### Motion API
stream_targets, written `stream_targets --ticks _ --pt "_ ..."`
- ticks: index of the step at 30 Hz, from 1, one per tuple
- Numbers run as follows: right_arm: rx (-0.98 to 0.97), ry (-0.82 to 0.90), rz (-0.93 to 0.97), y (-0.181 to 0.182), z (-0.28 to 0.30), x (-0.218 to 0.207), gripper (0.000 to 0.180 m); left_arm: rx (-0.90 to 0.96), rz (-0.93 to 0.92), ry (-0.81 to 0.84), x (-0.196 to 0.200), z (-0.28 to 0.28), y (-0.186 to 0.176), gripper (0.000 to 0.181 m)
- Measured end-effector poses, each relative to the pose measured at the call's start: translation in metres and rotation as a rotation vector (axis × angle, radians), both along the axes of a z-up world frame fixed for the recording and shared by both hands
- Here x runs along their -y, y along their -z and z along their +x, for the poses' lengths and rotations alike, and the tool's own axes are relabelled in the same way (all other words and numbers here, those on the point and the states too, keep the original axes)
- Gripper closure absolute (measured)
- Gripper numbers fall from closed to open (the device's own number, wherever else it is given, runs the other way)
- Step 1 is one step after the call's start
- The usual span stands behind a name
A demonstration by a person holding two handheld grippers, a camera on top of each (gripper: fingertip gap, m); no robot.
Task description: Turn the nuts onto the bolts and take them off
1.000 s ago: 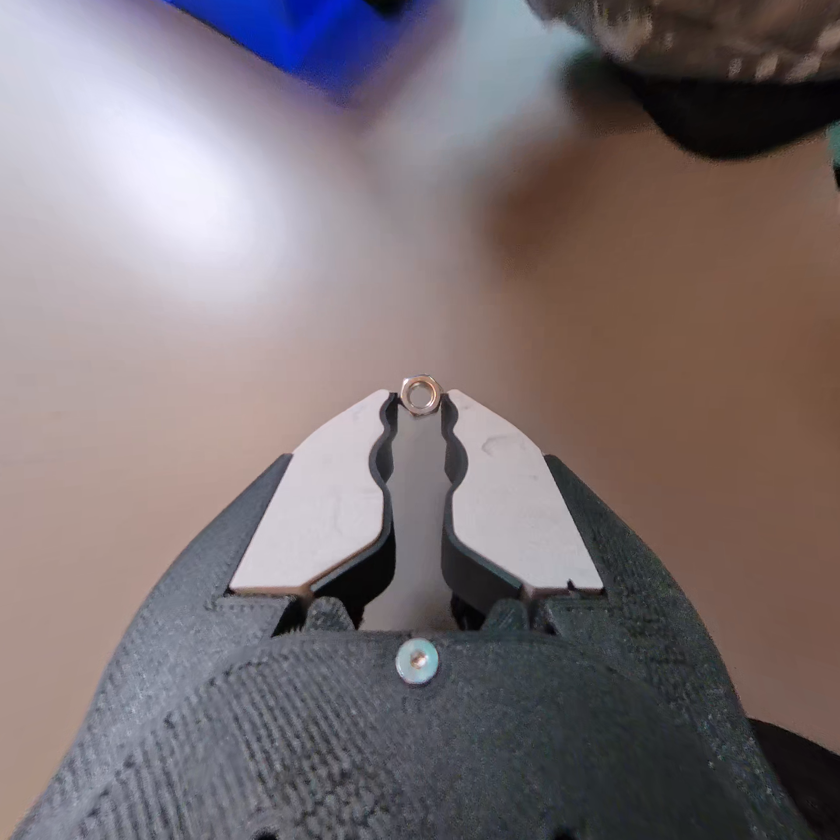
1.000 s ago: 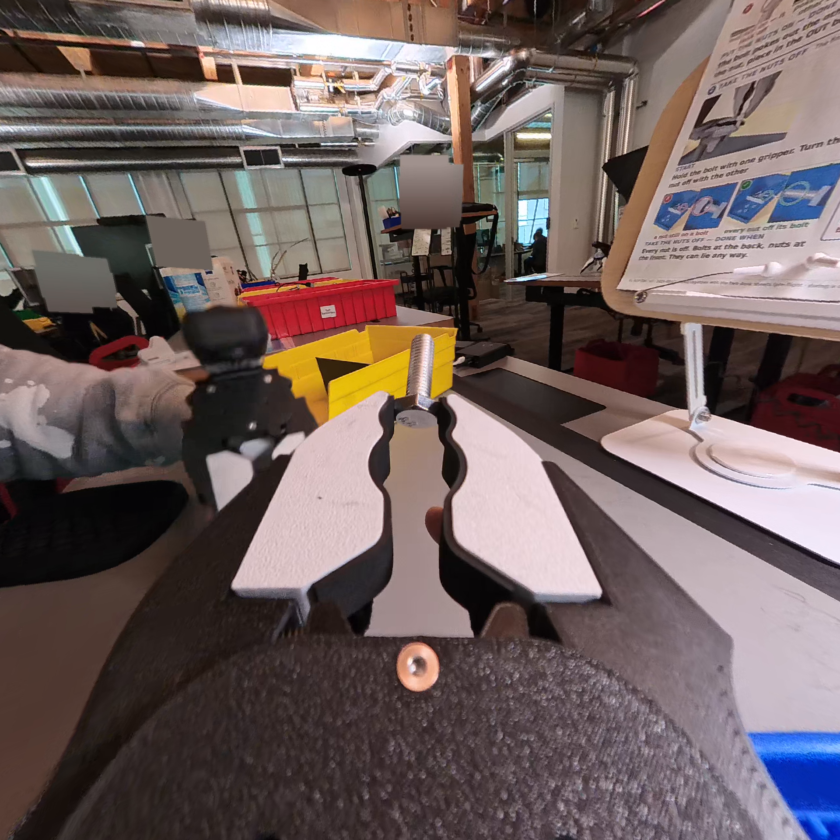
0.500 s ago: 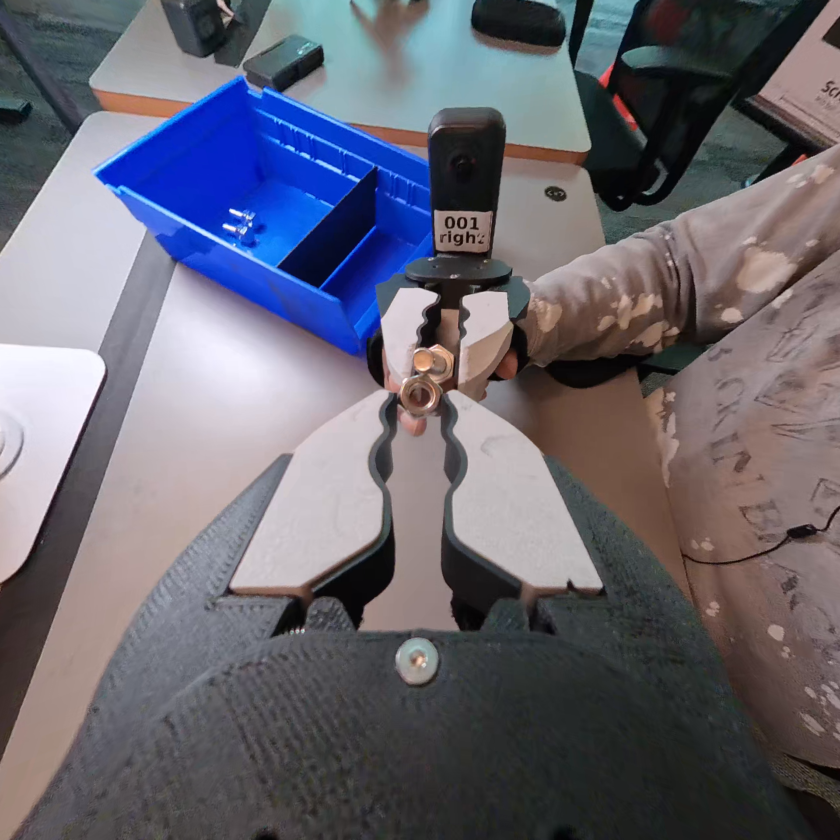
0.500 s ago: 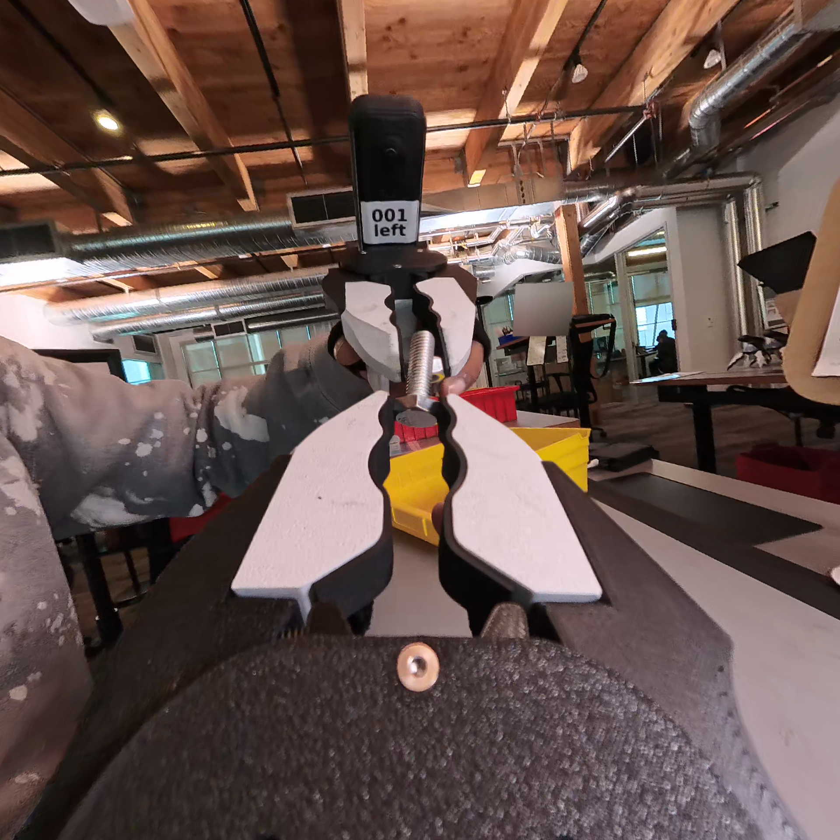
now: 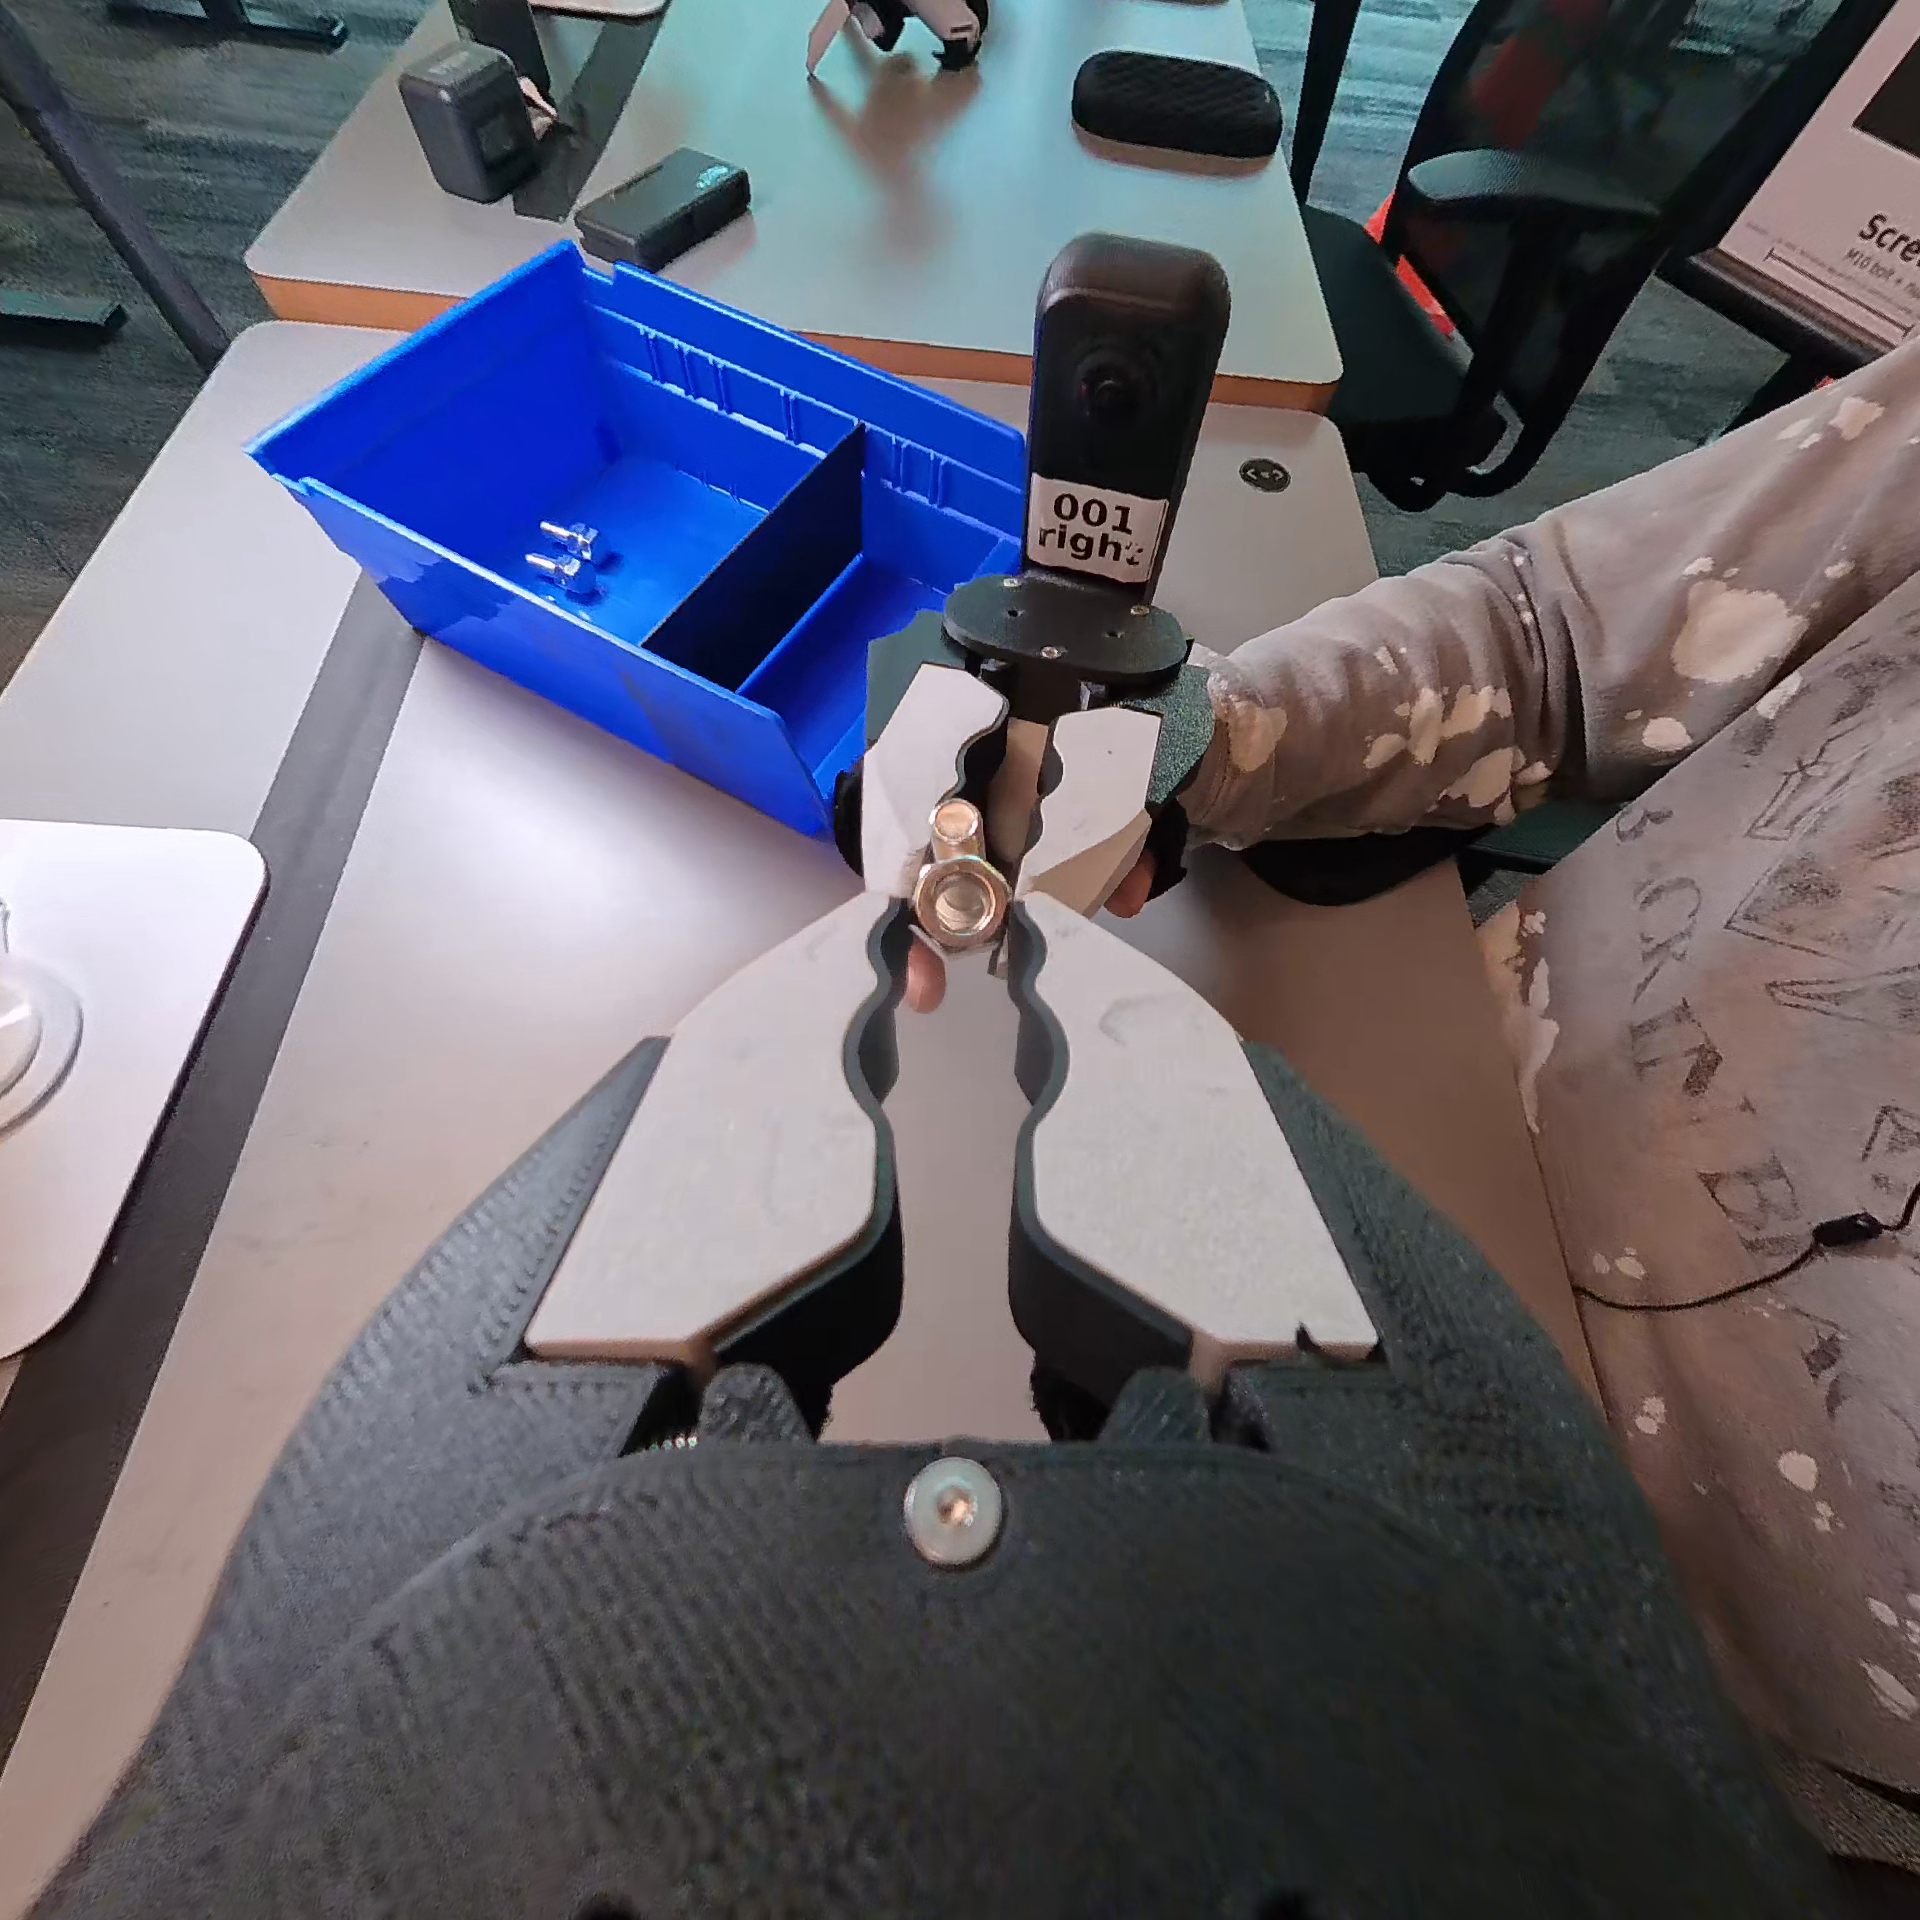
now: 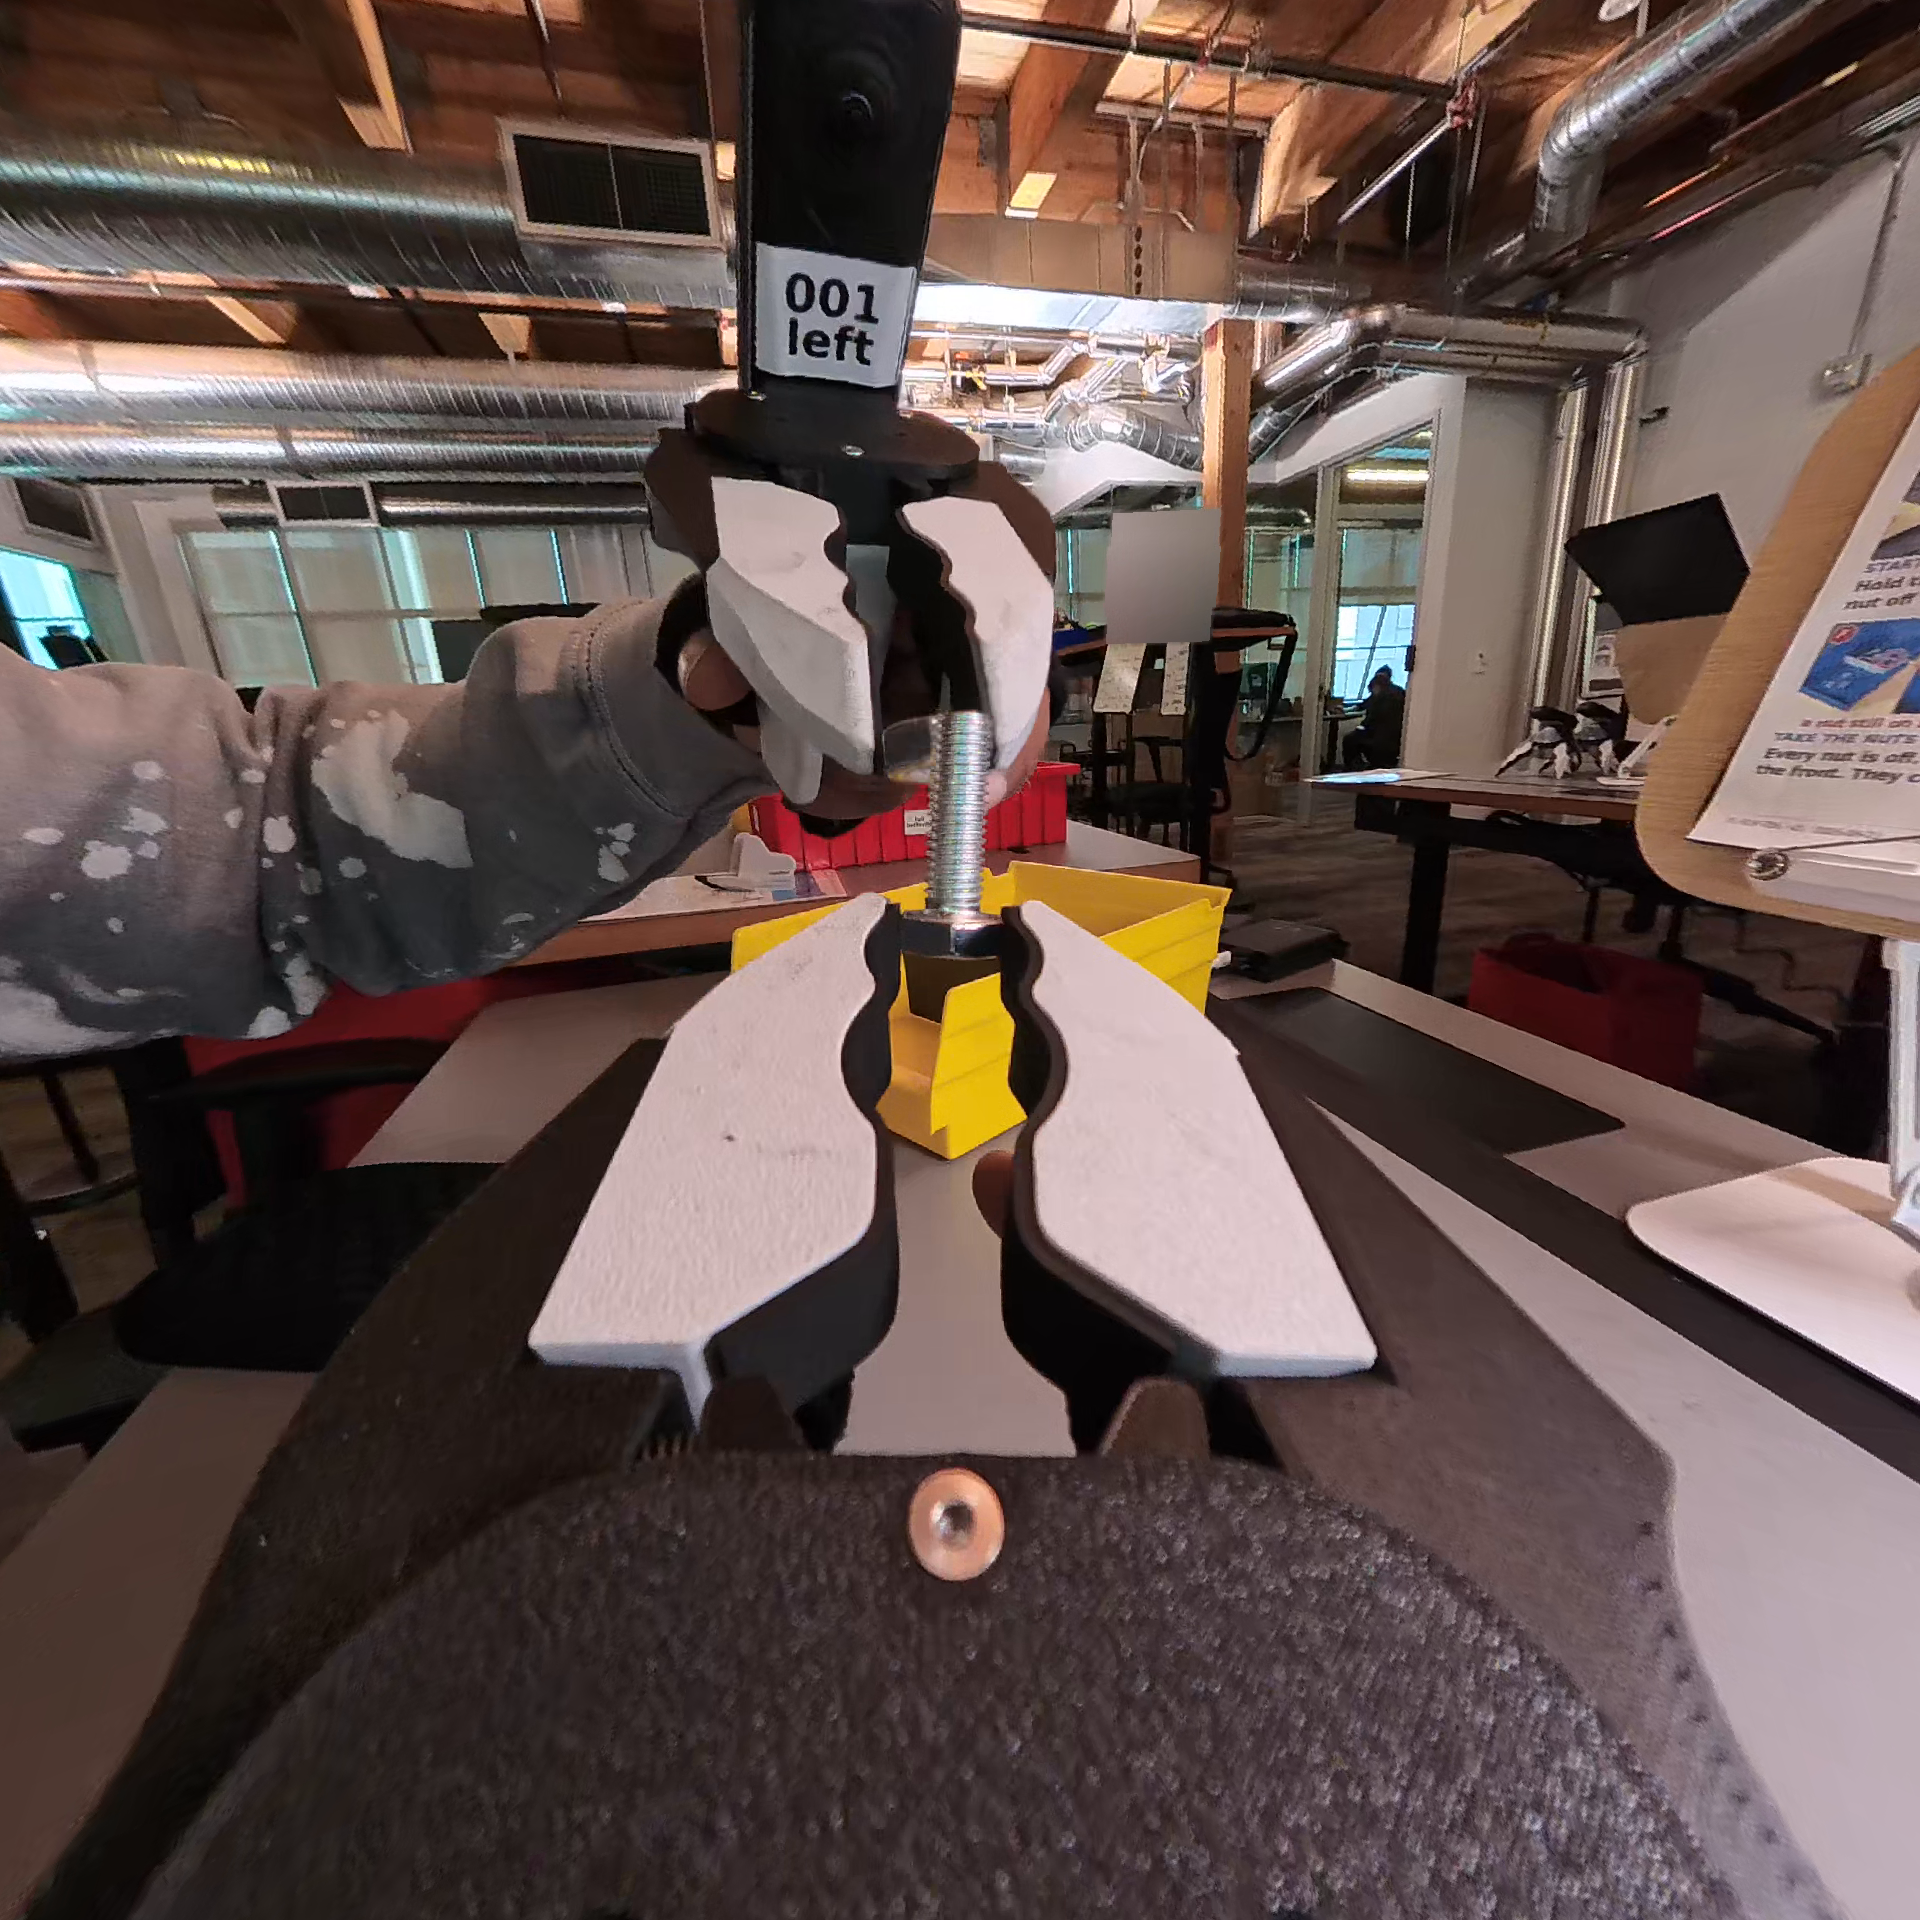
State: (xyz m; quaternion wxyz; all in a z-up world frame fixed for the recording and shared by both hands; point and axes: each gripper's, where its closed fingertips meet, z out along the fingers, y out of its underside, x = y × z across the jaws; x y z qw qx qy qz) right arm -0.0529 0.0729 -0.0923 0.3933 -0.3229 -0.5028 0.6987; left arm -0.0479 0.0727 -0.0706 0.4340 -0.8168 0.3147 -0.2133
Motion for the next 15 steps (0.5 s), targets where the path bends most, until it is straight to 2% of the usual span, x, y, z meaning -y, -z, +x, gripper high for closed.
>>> stream_targets --ticks 7,15 --pt "-0.027 -0.054 -0.008 0.0 0.002 0.01 0.161 0.02 0.023 -0.004 0.004 0.002 -0.014 0.162" --pt "-0.058 -0.055 0.022 -0.003 0.004 0.018 0.161 -0.042 -0.052 0.03 0.006 0.012 -0.011 0.162"
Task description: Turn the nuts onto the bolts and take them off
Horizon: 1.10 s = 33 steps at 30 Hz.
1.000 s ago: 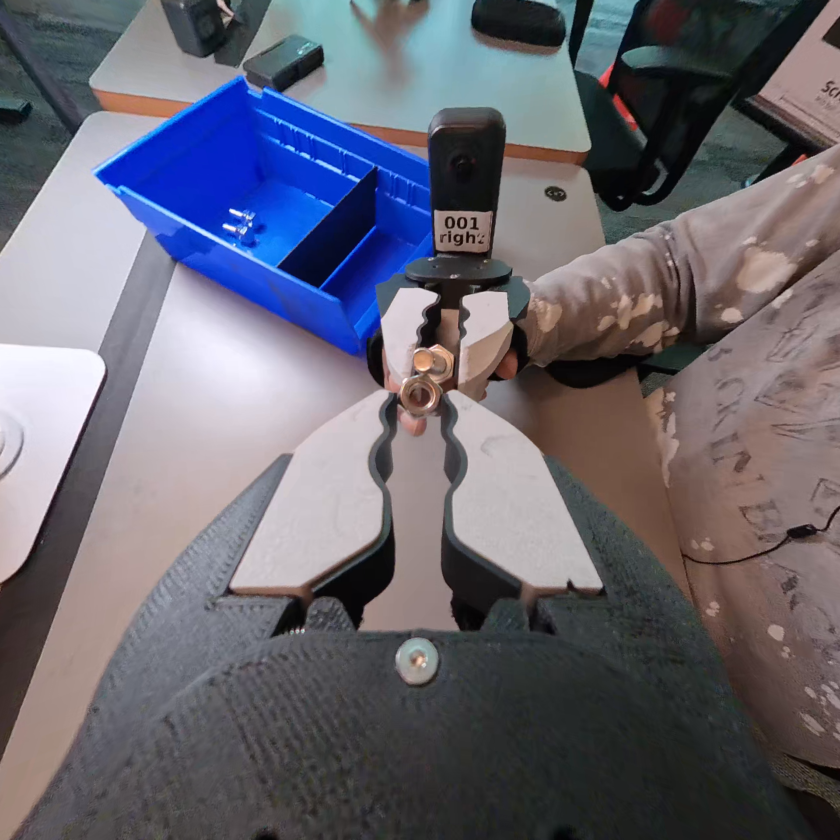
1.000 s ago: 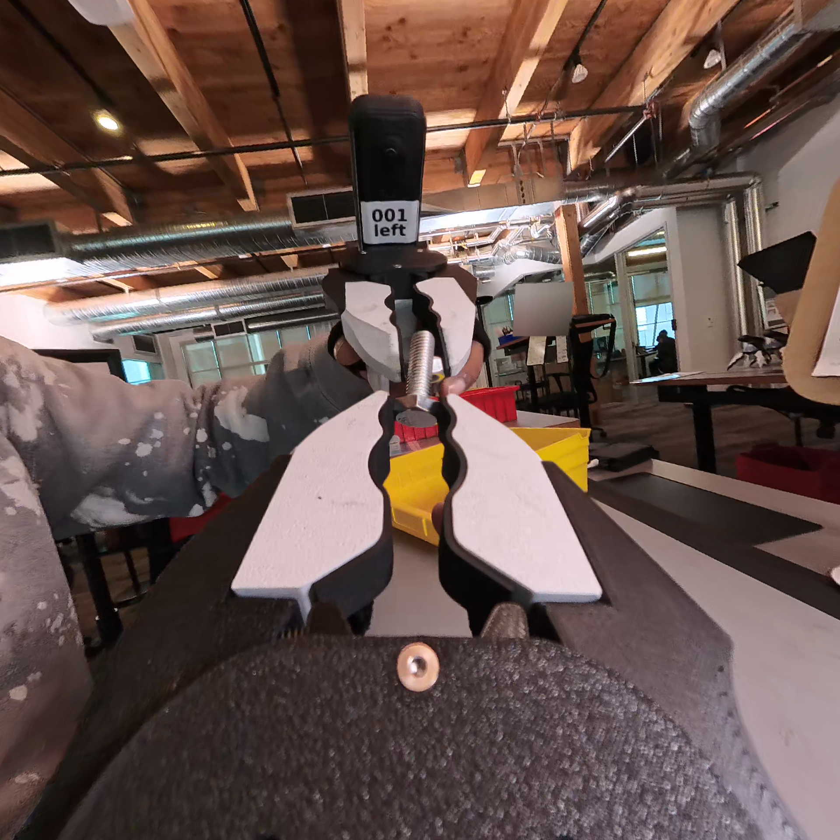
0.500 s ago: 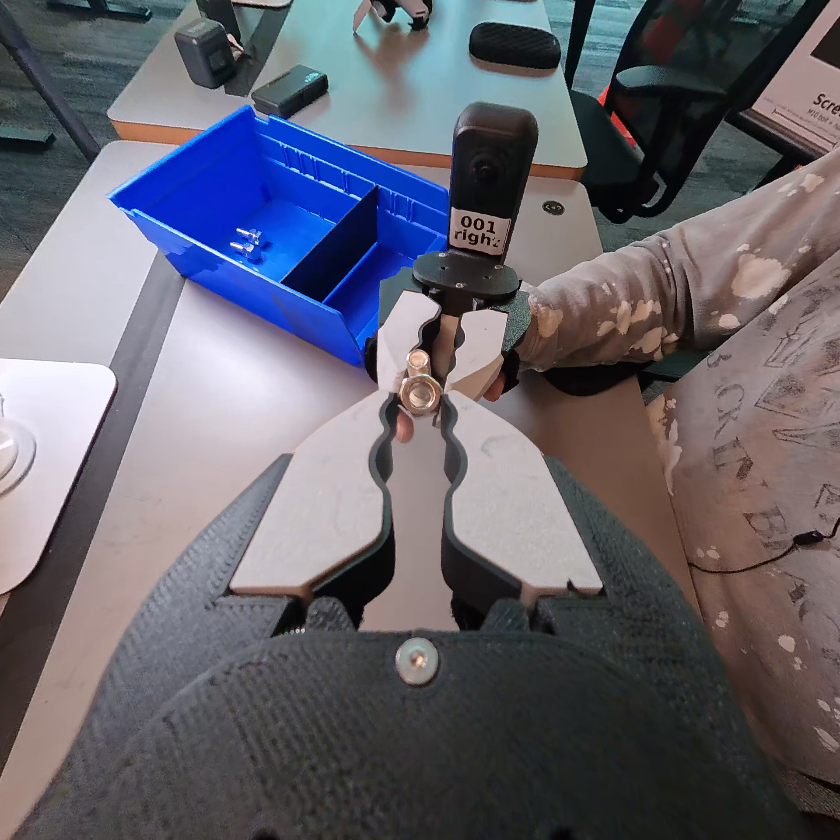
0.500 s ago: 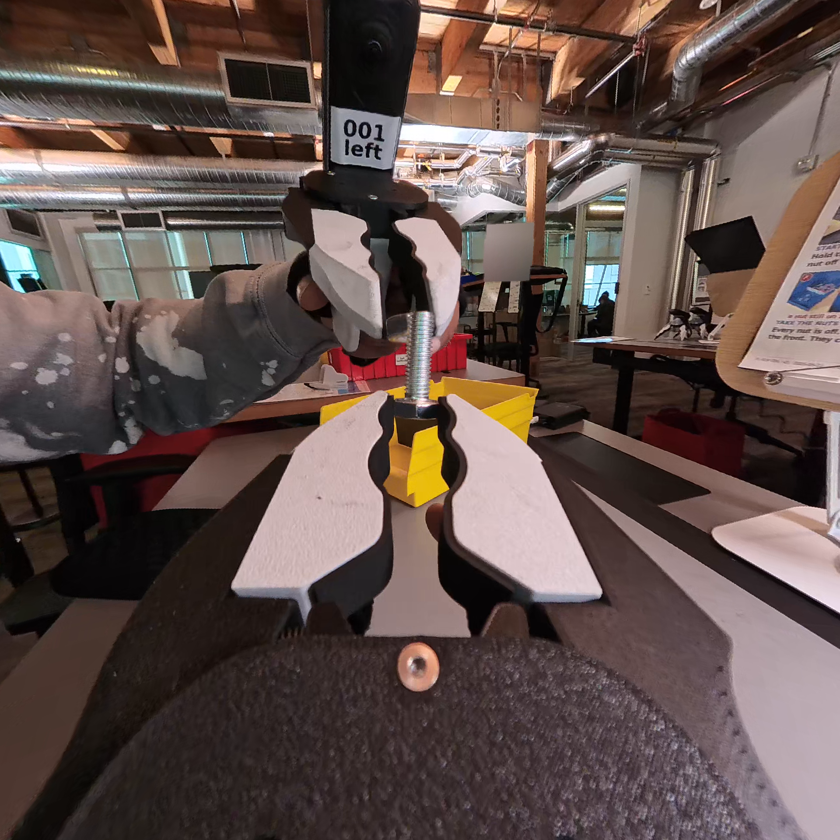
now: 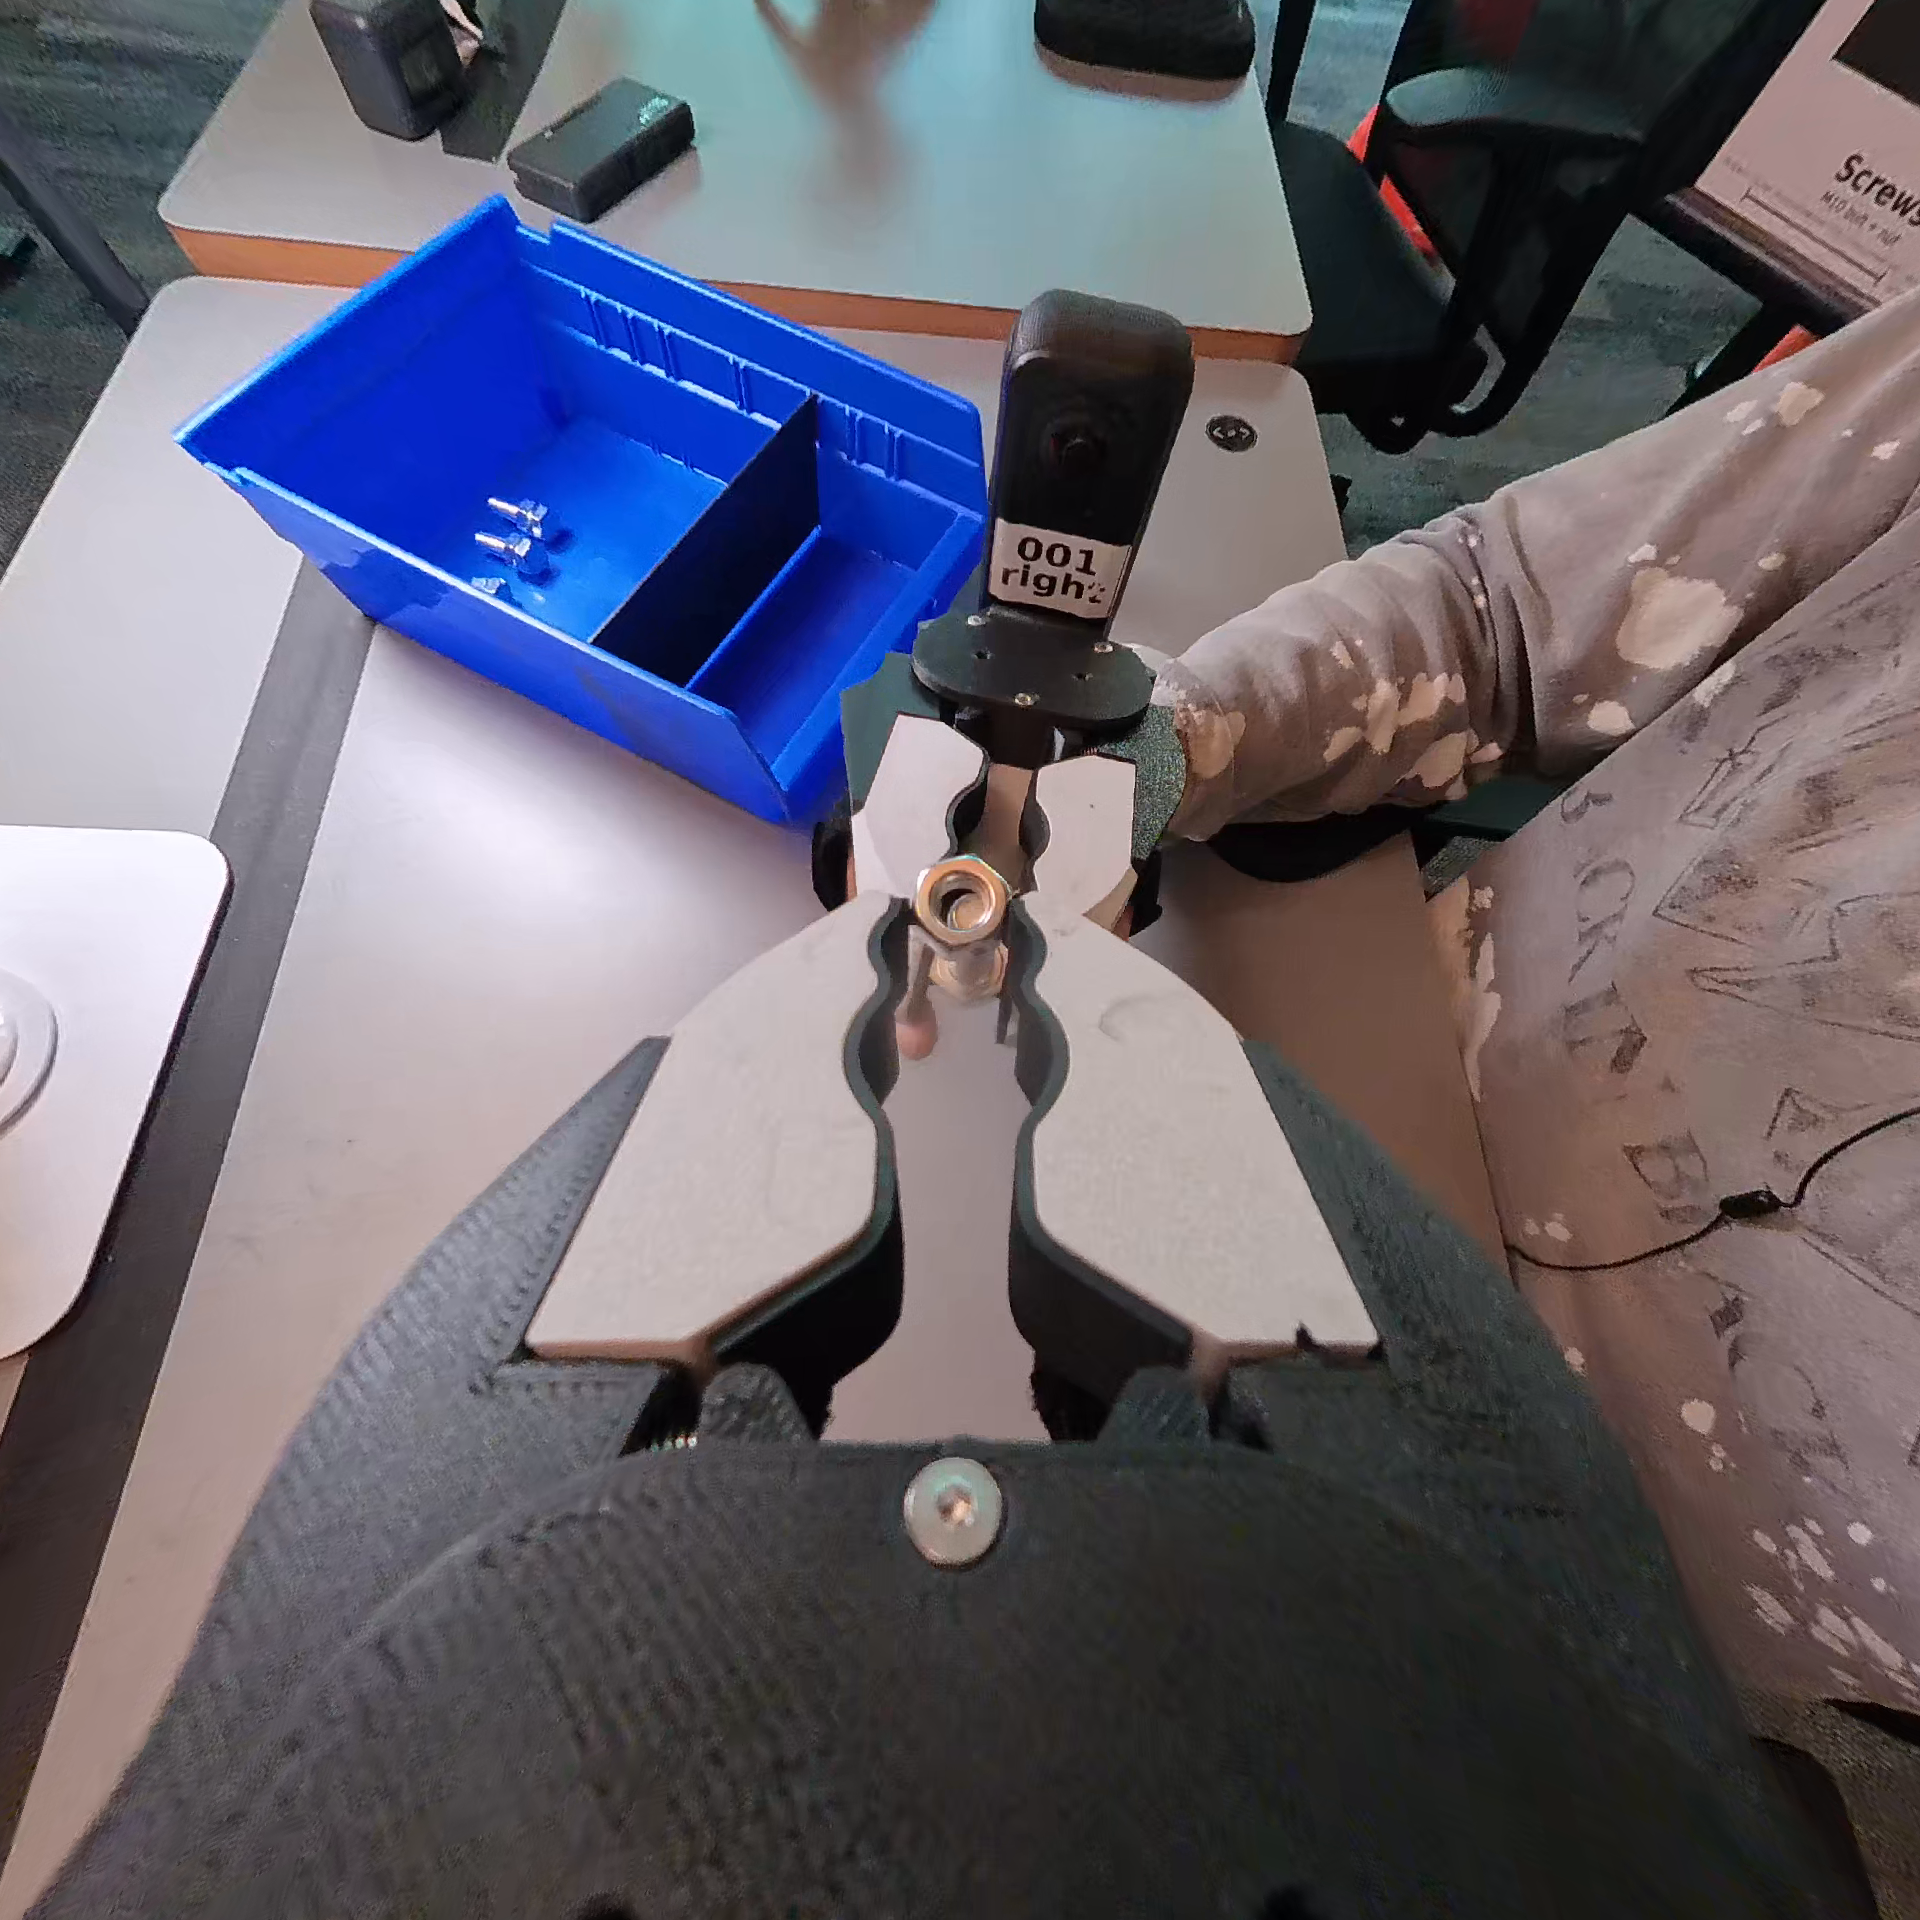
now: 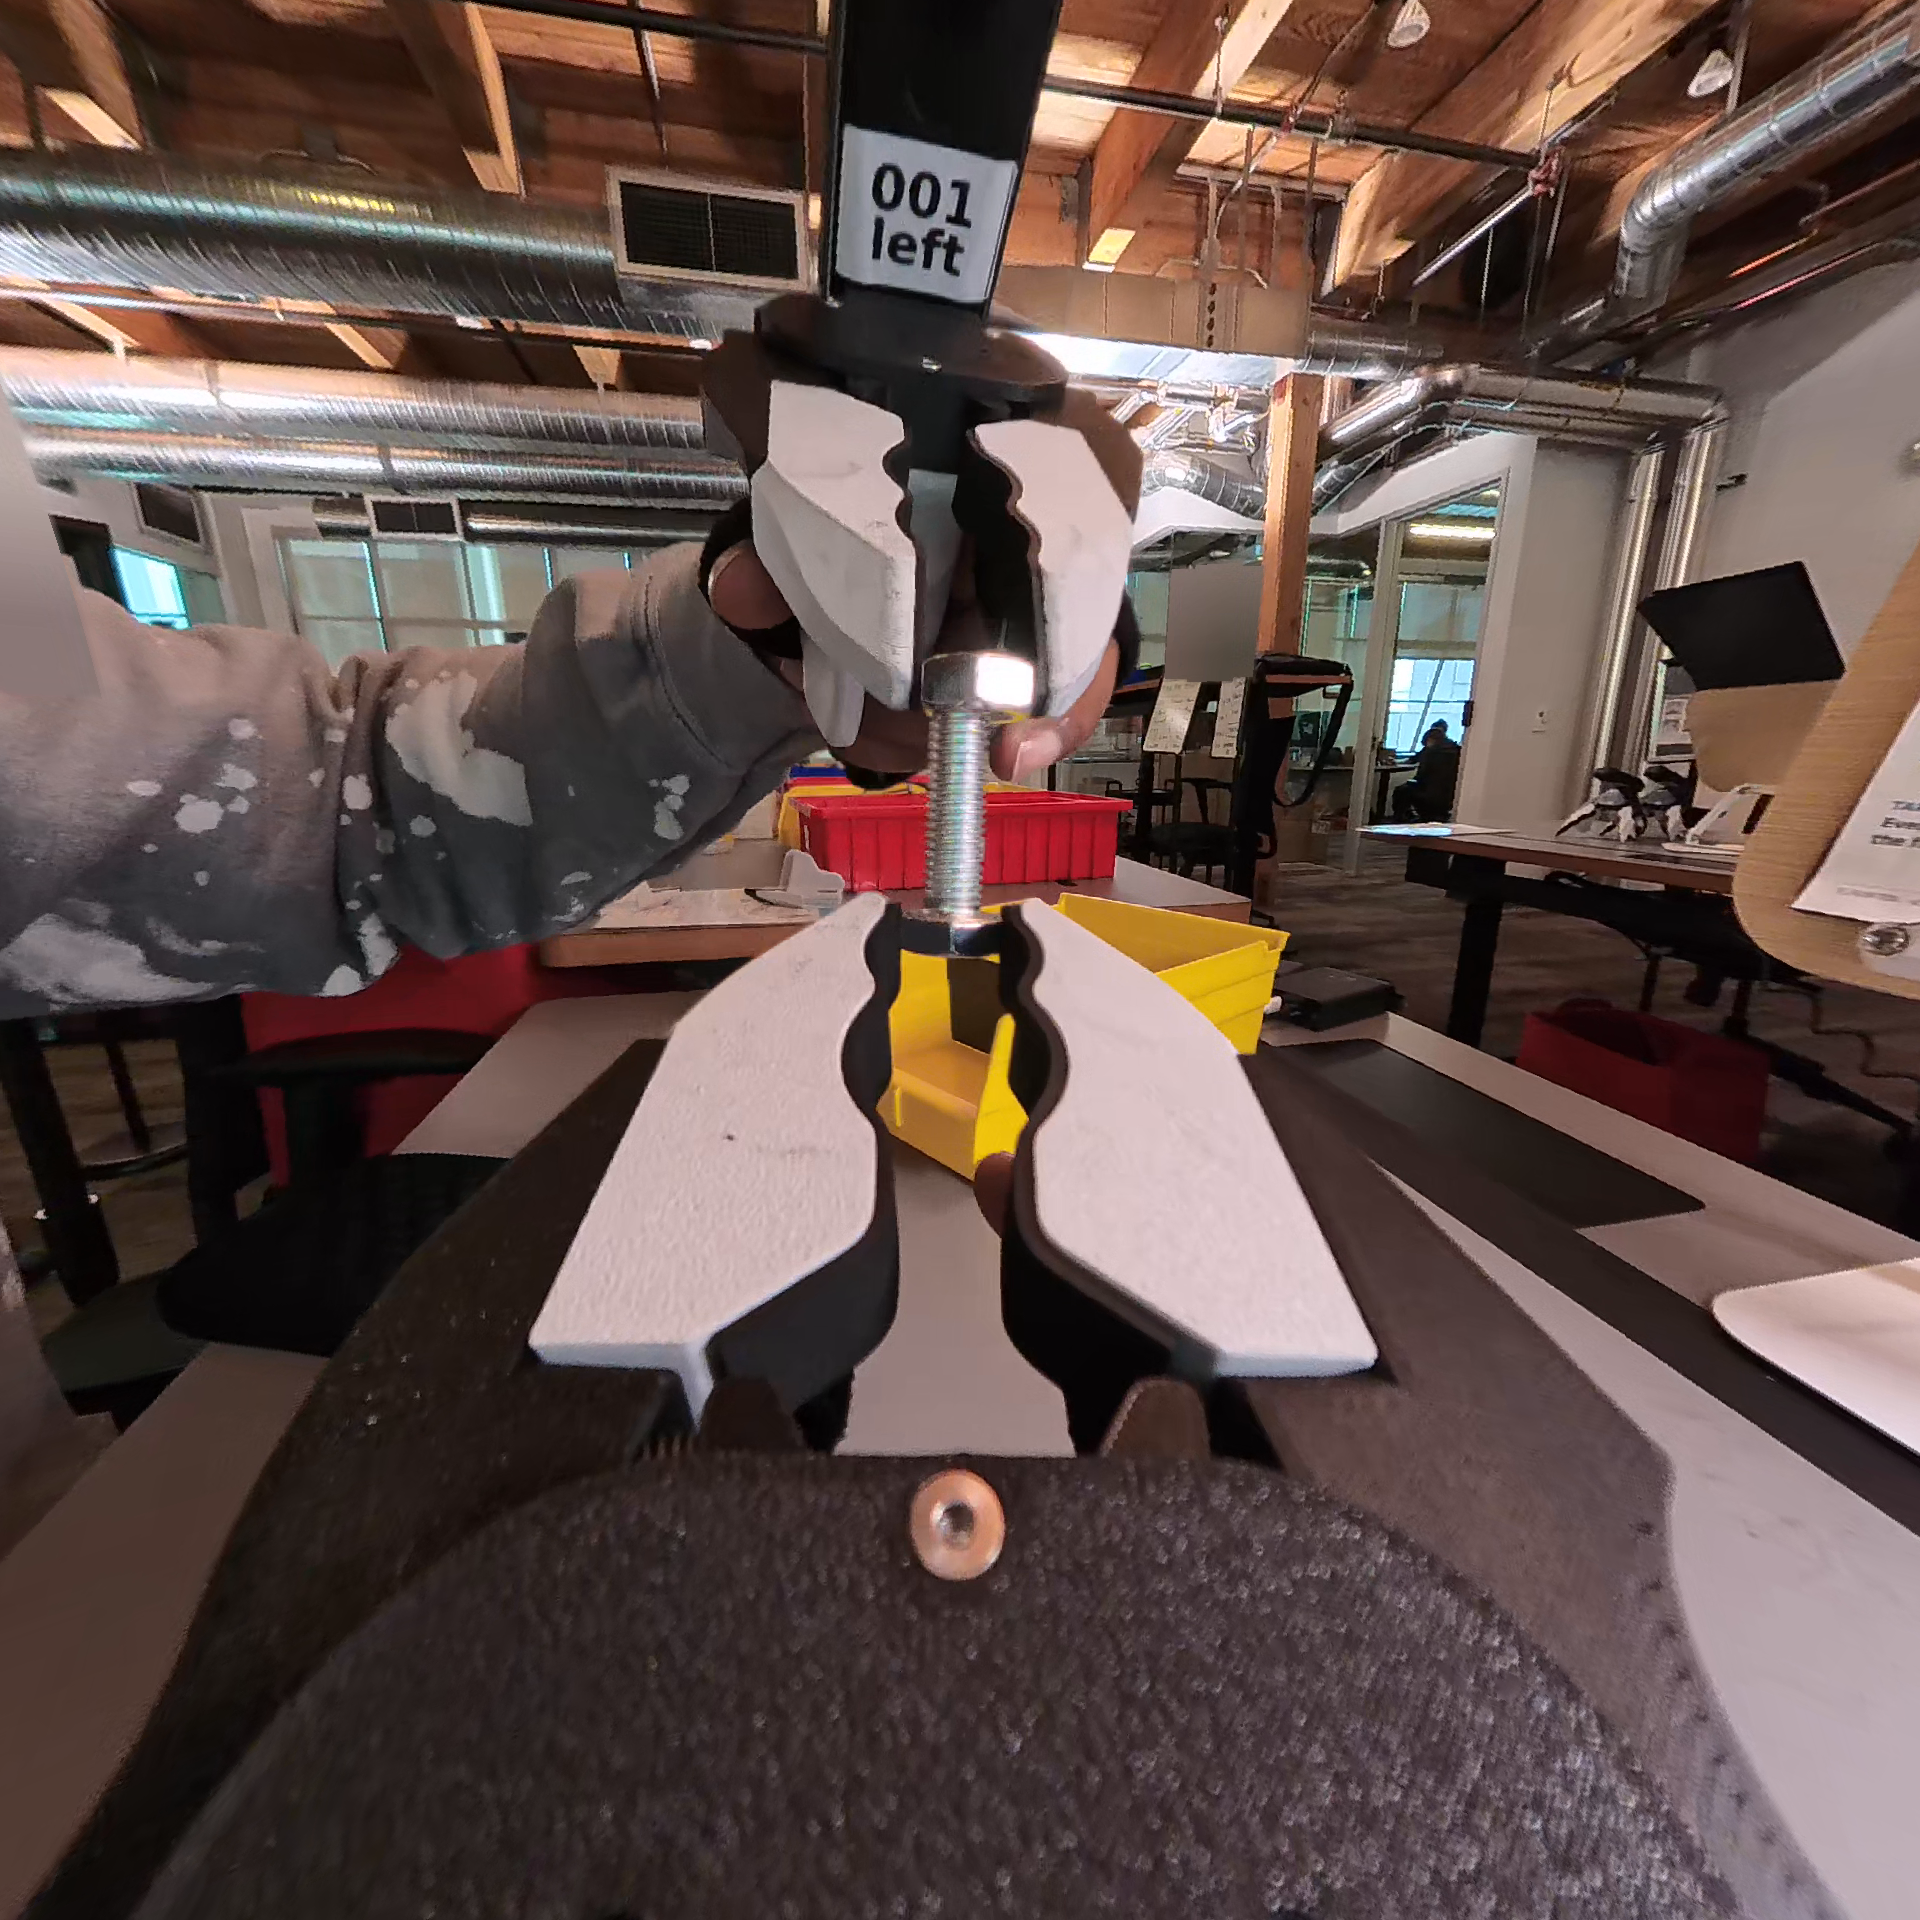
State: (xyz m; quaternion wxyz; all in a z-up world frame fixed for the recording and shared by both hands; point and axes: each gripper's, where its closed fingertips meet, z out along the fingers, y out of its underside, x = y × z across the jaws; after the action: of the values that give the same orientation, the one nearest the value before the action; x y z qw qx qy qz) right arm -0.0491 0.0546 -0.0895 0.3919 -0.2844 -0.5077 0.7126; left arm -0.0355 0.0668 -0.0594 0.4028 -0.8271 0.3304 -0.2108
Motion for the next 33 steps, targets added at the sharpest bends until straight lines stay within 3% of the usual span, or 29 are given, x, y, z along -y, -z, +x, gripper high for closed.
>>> stream_targets --ticks 12,24,28,33 --pt "0.018 0.07 0.018 0.004 -0.006 -0.005 0.161 -0.099 -0.065 -0.006 -0.002 -0.003 0.006 0.162" --pt "0.009 0.066 0.004 0.004 -0.006 -0.003 0.161 -0.086 -0.04 0.008 -0.001 -0.002 0.005 0.157" --pt "-0.006 0.076 -0.015 -0.001 -0.004 -0.007 0.161 -0.001 0.046 0.001 0.001 -0.001 -0.008 0.154" --pt "-0.023 0.113 -0.034 -0.01 -0.001 -0.017 0.161 0.228 0.3 -0.123 -0.005 -0.005 -0.028 0.156"
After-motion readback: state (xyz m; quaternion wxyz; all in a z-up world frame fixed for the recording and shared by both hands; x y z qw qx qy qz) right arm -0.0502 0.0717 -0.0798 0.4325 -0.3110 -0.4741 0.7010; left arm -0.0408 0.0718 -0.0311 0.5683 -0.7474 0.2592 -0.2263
